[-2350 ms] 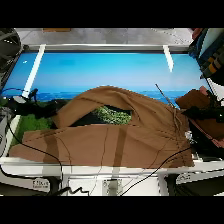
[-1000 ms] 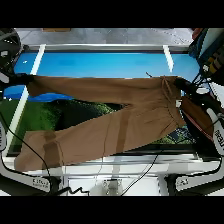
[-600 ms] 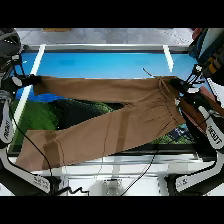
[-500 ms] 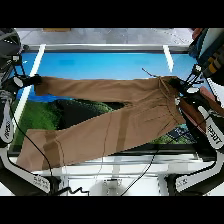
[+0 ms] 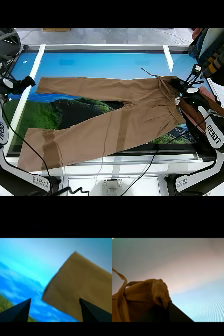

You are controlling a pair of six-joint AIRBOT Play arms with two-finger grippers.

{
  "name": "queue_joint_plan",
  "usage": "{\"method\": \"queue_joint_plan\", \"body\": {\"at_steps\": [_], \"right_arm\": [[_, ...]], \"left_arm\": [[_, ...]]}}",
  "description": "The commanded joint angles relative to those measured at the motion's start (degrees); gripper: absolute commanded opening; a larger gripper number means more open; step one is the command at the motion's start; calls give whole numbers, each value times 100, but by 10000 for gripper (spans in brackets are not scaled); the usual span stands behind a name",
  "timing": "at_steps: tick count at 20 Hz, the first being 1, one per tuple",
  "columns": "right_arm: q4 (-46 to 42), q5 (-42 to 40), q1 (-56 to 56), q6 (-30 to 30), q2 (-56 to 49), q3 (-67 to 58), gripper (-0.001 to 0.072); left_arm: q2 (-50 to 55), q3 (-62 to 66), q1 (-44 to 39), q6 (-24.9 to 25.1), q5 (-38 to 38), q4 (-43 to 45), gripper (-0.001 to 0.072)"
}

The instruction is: Fold the clothes and pants, and hang the long-sleeved shirts on hangers.

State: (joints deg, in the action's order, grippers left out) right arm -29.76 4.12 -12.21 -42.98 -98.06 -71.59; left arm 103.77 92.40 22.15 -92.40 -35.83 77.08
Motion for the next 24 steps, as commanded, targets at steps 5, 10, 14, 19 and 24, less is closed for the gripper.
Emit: {"method": "queue_joint_plan", "body": {"at_steps": [5, 10, 14, 19, 24], "right_arm": [[-2, -2, 7, 2, -2, -7, 32], [-2, -4, 7, 2, -2, -7, 32], [-2, -2, 7, 2, 9, -7, 31], [-4, -116, 4, 4, 7, -7, 31], [-4, -592, -17, 4, -44, -9, 31]], "left_arm": [[313, 2, -138, -953, -361, -581, 640], [750, 2, -407, -1097, 118, -577, 640], [1051, 2, -472, -1620, 673, -579, 527], [1117, 103, -592, -1620, 1707, -555, 18], [758, 361, -743, -730, 1547, -546, 17]]}}
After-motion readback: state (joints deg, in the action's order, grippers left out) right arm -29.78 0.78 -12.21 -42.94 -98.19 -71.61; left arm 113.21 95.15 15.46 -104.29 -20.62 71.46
